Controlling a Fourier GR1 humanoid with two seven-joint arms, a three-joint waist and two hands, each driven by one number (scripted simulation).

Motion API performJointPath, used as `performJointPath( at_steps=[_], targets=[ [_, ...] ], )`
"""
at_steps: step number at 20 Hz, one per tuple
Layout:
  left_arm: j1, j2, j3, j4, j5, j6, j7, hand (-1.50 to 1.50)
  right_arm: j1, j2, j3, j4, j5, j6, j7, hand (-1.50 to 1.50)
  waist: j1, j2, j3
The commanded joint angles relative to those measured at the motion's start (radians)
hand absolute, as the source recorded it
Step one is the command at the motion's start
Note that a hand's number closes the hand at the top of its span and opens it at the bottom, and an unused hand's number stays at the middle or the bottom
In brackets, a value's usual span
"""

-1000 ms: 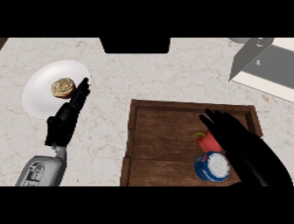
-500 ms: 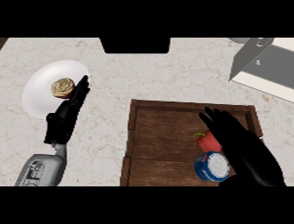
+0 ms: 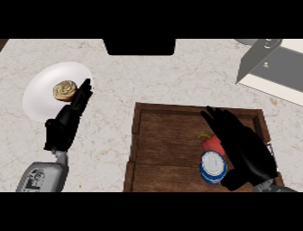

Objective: Pick the bell pepper from the tray and place it in the tiered shelf

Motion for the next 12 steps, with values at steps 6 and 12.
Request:
performJointPath(
  at_steps=[6,12],
  targets=[
    [0.028,-0.023,-0.001,-0.013,-0.024,0.002,-0.007,0.0,-0.005,0.037,-0.026,0.155,0.048,-0.094,-0.105,-1.5,0.001,0.002,0.002],
    [0.01,-0.003,0.041,0.043,0.002,-0.029,-0.06,0.0,-0.016,-0.04,-0.042,0.201,0.085,-0.053,-0.174,1.5,0.001,0.002,0.002]
  ],
)
